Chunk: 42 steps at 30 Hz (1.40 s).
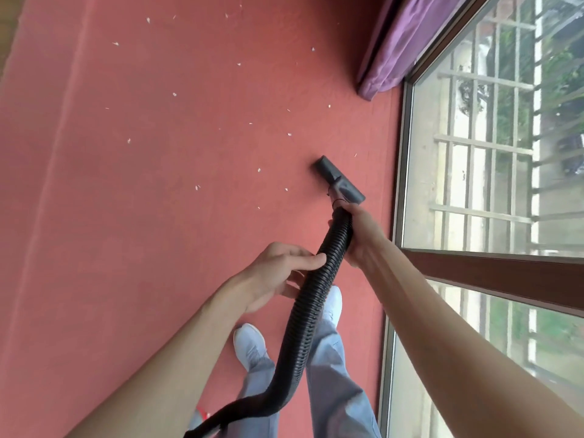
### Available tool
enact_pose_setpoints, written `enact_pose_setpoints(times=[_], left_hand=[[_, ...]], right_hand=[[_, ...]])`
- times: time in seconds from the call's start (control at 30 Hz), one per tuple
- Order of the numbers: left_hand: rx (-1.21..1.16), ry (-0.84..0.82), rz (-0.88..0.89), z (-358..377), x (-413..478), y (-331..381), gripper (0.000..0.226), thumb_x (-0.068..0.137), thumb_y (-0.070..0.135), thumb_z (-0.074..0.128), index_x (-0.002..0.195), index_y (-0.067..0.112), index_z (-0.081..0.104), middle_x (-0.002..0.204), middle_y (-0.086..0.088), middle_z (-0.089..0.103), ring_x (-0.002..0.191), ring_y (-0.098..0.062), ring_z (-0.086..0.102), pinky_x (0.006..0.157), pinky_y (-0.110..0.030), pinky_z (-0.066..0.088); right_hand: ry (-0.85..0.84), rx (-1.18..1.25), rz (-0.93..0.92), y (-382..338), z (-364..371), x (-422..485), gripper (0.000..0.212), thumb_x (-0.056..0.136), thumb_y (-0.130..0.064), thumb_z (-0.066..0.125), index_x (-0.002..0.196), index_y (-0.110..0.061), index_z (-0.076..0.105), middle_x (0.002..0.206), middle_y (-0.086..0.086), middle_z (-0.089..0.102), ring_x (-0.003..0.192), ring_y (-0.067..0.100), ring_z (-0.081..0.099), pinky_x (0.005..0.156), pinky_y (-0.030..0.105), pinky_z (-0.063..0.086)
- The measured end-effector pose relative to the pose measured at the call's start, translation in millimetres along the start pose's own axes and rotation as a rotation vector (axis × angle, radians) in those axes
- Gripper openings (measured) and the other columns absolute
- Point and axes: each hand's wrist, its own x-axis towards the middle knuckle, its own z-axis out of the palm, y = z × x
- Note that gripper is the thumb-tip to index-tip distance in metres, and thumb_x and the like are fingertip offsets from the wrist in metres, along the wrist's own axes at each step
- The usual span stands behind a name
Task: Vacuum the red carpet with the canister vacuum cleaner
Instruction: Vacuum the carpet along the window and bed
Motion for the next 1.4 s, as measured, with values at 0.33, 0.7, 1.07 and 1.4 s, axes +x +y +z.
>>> enact_pose_setpoints(times=[0.33, 0.7, 1.07, 1.4], left_hand=[[-0.03, 0.106, -0.012, 14.9, 30.3, 9.3, 0.027, 0.096, 0.02, 0.062, 0.108, -0.002, 0.07, 0.091, -0.009, 0.072, 0.078, -0.016, 0.067, 0.07, -0.03, 0.054], [-0.091, 0.302, -0.009, 70.8, 60.7, 5.7, 0.03, 0.085, 0.021, 0.078, 0.112, 0.016, 0.066, 0.105, -0.012, 0.074, 0.081, -0.015, 0.069, 0.063, -0.015, 0.054], [-0.023, 0.272, -0.042, 41.1, 61.4, 1.5, 0.029, 0.084, 0.021, 0.078, 0.108, 0.009, 0.067, 0.102, -0.012, 0.076, 0.086, -0.019, 0.071, 0.075, -0.032, 0.055], [-0.179, 0.289, 0.0, 54.1, 59.9, -24.7, 0.037, 0.083, 0.036, 0.079, 0.106, 0.007, 0.073, 0.092, -0.008, 0.076, 0.077, -0.018, 0.069, 0.069, -0.029, 0.051]], right_hand=[[0.11, -0.108, -0.038, -34.5, 8.1, 23.8, 0.039, 0.083, -0.022, 0.07, 0.114, 0.001, 0.06, 0.095, 0.017, 0.068, 0.064, 0.027, 0.064, 0.055, 0.033, 0.053], [0.185, -0.16, -0.043, -76.4, -20.5, 37.7, 0.019, 0.089, -0.018, 0.069, 0.092, -0.002, 0.058, 0.085, 0.014, 0.068, 0.065, 0.026, 0.065, 0.063, 0.038, 0.055], [0.038, -0.266, 0.019, -62.2, -24.4, 28.7, 0.04, 0.086, -0.032, 0.069, 0.115, -0.005, 0.063, 0.111, 0.015, 0.072, 0.084, 0.025, 0.065, 0.066, 0.03, 0.053], [0.152, -0.423, -0.154, -53.4, -14.2, 33.8, 0.029, 0.084, -0.028, 0.074, 0.08, -0.007, 0.055, 0.09, 0.012, 0.068, 0.075, 0.027, 0.066, 0.061, 0.032, 0.053]])
